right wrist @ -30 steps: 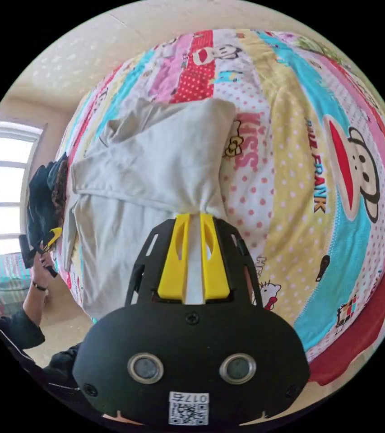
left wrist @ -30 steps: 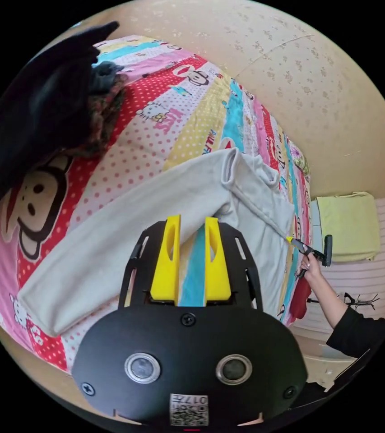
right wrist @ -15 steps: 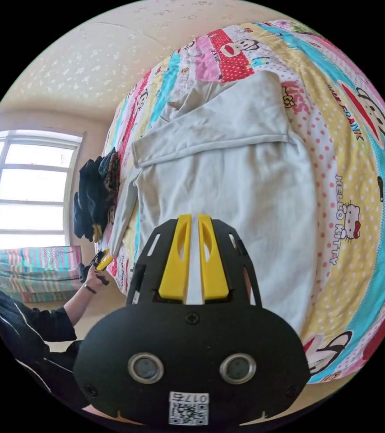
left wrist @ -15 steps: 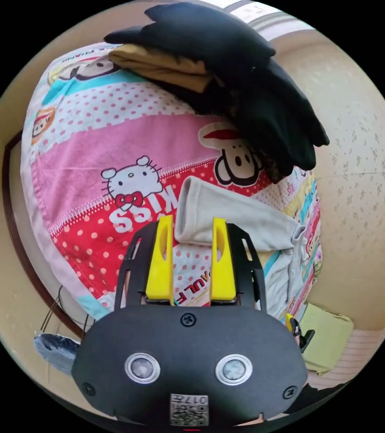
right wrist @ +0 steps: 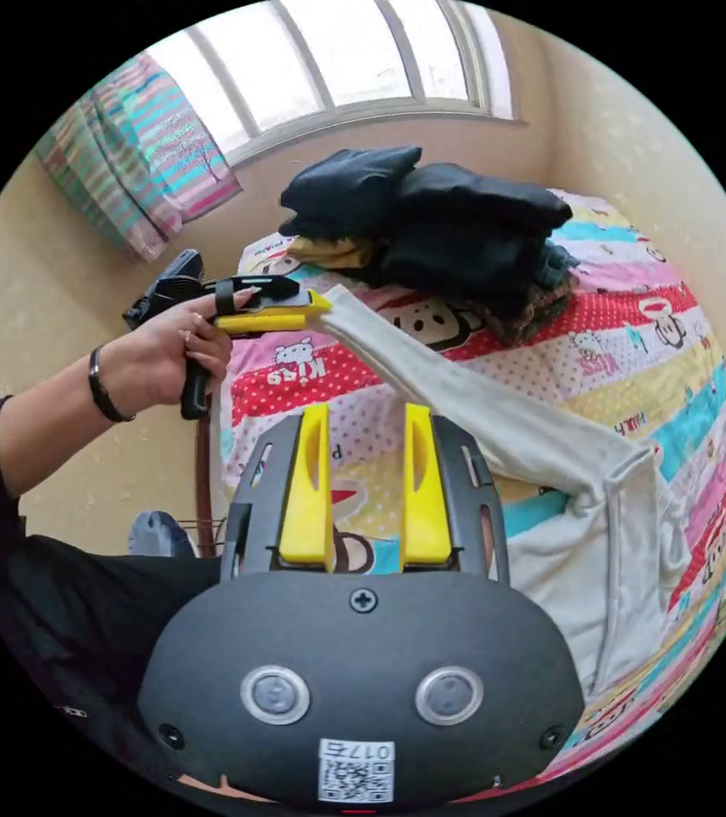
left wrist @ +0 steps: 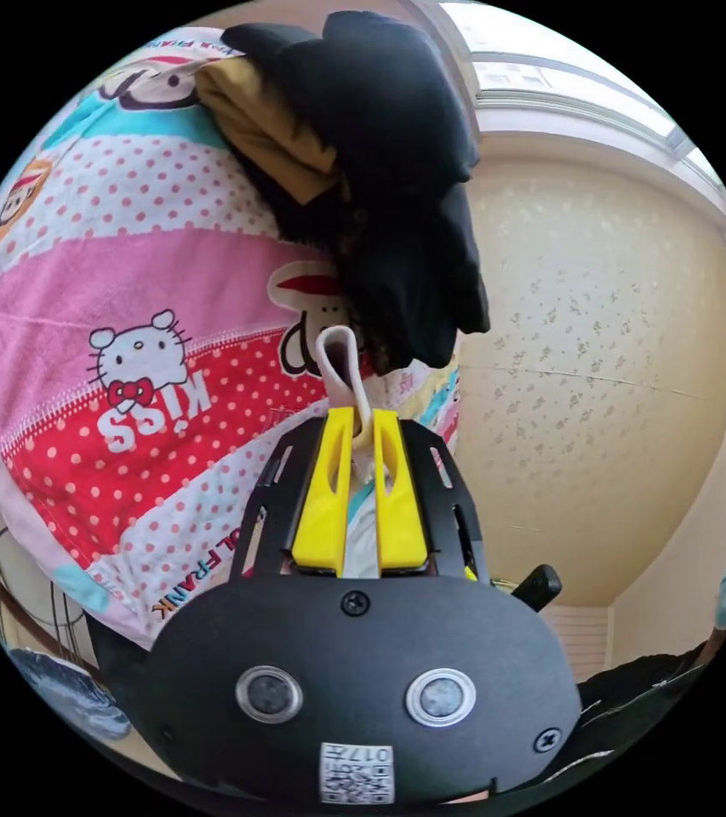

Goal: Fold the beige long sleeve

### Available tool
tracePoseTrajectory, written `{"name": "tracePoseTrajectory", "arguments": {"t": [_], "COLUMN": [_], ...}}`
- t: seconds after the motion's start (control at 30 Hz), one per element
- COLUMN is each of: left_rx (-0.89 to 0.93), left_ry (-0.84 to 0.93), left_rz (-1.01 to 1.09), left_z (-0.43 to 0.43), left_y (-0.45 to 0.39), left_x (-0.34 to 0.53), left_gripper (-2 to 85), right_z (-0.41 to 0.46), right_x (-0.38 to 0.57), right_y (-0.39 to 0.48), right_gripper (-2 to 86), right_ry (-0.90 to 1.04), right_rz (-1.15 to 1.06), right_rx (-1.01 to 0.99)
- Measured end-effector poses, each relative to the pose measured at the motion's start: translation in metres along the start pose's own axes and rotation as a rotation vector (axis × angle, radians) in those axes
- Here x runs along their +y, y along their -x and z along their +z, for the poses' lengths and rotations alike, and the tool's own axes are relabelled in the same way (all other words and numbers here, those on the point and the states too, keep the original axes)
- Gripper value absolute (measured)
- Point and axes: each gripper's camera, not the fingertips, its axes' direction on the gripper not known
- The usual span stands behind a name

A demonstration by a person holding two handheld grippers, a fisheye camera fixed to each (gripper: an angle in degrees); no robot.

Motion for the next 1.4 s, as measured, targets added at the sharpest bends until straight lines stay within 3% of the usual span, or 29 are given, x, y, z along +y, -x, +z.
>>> {"name": "tracePoseTrajectory", "arguments": {"t": [0.13,0.3,0.5,0.63,0.73,0.9,0.97,1.07,1.23,1.33,1.4], "left_rx": [-0.003,0.048,0.156,0.125,0.229,0.297,0.304,0.307,0.130,0.012,0.054], "left_ry": [0.058,0.023,-0.080,-0.064,0.022,0.234,0.313,0.427,0.545,0.594,0.606], "left_rz": [0.025,-0.012,-0.003,0.125,0.189,0.252,0.273,0.313,0.470,0.520,0.495], "left_z": [-0.002,-0.015,-0.065,-0.075,-0.044,0.043,0.076,0.128,0.201,0.240,0.257], "left_y": [-0.037,-0.038,-0.018,-0.027,-0.042,-0.072,-0.080,-0.088,-0.076,-0.053,-0.038], "left_x": [-0.011,-0.016,-0.010,0.006,0.024,0.061,0.076,0.102,0.145,0.154,0.152], "left_gripper": [4.9,3.6,5.2,6.4,7.6,7.8,7.8,7.7,9.2,11.1,11.2], "right_z": [0.027,0.090,0.075,-0.005,-0.090,-0.231,-0.278,-0.296,-0.240,-0.183,-0.183], "right_x": [-0.049,-0.075,-0.101,-0.133,-0.133,-0.032,0.062,0.193,0.388,0.456,0.464], "right_y": [0.052,0.062,0.009,-0.055,-0.118,-0.243,-0.304,-0.370,-0.427,-0.465,-0.471], "right_gripper": [12.3,8.4,4.3,3.9,3.7,3.6,3.6,3.6,3.7,3.8,4.0], "right_ry": [-0.045,0.159,0.084,-0.100,-0.269,-0.633,-0.813,-0.906,-0.840,-0.702,-0.741], "right_rz": [-0.231,-0.378,-0.233,-0.096,0.055,0.345,0.526,0.788,1.225,1.380,1.322], "right_rx": [0.219,0.205,0.201,0.055,-0.020,-0.084,-0.032,0.038,0.213,0.019,-0.029]}}
